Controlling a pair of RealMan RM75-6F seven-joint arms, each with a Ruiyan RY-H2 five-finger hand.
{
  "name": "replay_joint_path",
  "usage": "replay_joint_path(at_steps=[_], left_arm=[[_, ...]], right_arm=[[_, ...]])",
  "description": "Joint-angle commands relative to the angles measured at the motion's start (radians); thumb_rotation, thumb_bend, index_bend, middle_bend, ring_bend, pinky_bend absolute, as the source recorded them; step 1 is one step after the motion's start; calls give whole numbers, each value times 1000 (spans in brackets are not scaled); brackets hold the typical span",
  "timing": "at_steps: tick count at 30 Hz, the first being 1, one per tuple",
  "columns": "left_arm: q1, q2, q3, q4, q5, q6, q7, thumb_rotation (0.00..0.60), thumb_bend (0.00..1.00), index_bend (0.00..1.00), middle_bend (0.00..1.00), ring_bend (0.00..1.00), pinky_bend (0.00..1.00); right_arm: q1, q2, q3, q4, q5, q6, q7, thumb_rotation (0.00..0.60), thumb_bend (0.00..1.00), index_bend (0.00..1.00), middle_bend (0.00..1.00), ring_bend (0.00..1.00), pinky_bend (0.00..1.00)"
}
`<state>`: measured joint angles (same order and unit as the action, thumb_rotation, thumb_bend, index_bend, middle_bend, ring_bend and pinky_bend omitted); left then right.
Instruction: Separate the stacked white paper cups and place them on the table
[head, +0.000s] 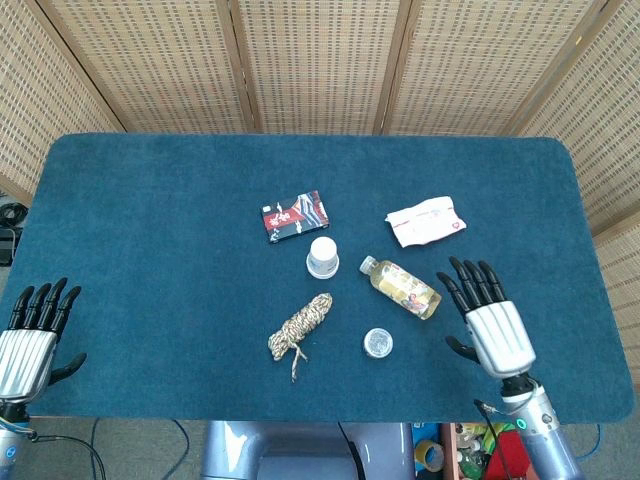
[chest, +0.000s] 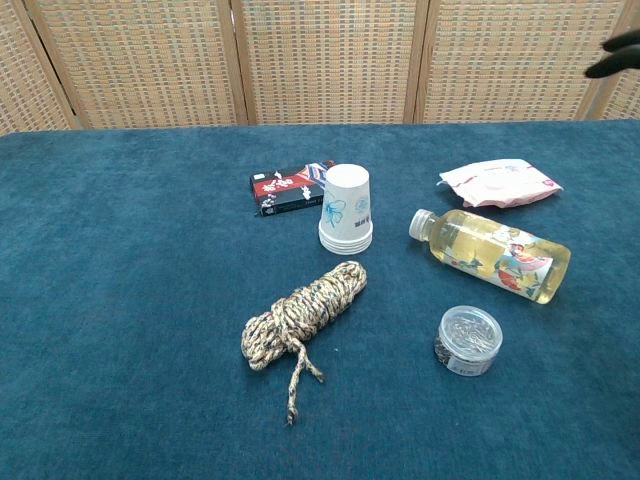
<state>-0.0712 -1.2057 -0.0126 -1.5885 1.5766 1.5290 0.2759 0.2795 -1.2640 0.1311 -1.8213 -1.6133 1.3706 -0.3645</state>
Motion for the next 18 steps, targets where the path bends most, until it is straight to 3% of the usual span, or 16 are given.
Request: replay_joint_path(at_steps=[1,9,18], left_arm=[[-4,-3,1,4,-4,-9,-1,600,193,0,0,0,0],[-9,-6,-4,15,-20,-22,-14,600,193,0,0,0,0],[-19,-12,-12,42,-54,-54,-44,600,193,0,0,0,0]], right_arm=[[103,-2,76,-105,87,-127,-109,600,98,205,75,0,183],[276,-94,183,-164,341,-286,-262,600,98,267,125,0,252],[472,-229,256,-76,592,-338,-432,600,129,312,160,14,284]])
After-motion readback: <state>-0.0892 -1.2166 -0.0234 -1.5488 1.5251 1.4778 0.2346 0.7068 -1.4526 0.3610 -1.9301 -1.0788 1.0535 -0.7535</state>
